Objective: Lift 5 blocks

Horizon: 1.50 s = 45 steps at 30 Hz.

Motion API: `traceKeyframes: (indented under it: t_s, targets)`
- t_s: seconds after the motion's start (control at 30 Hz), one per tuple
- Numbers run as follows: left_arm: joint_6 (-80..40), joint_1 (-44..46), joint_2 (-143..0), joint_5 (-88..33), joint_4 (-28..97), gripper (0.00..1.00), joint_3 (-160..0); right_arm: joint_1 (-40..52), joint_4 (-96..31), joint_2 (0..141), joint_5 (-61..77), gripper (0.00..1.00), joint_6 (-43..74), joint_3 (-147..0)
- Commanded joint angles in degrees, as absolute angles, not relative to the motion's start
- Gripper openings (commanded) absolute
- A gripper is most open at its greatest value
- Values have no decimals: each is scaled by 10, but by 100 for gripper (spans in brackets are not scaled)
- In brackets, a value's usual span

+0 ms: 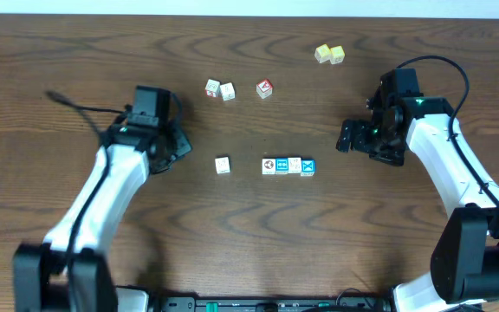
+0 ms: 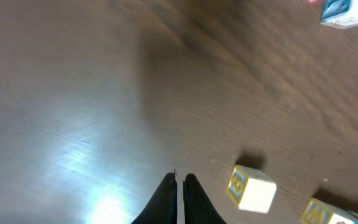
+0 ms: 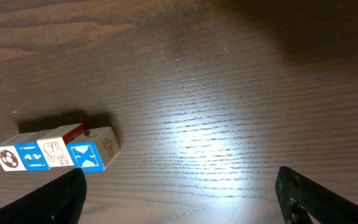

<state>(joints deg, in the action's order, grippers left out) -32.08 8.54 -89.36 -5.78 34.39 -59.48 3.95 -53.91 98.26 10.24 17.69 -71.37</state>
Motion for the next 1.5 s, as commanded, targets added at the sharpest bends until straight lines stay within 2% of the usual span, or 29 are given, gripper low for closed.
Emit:
traceKeyframes:
  t_s: [0.0, 0.3, 0.87, 1.47]
  targets:
    - [-300, 84, -946, -108, 330, 7, -587, 42, -548, 986, 97, 95, 171, -711]
    - [-261, 88, -1034, -244, 287, 7, -587, 42, -552, 986, 97, 95, 172, -711]
    - [-257, 156, -1034, -199, 278, 7, -587, 42, -550, 986, 97, 95, 182, -711]
    - [-251, 161, -1034, -206, 237, 7, -587, 42, -564, 986, 97, 94, 182, -711]
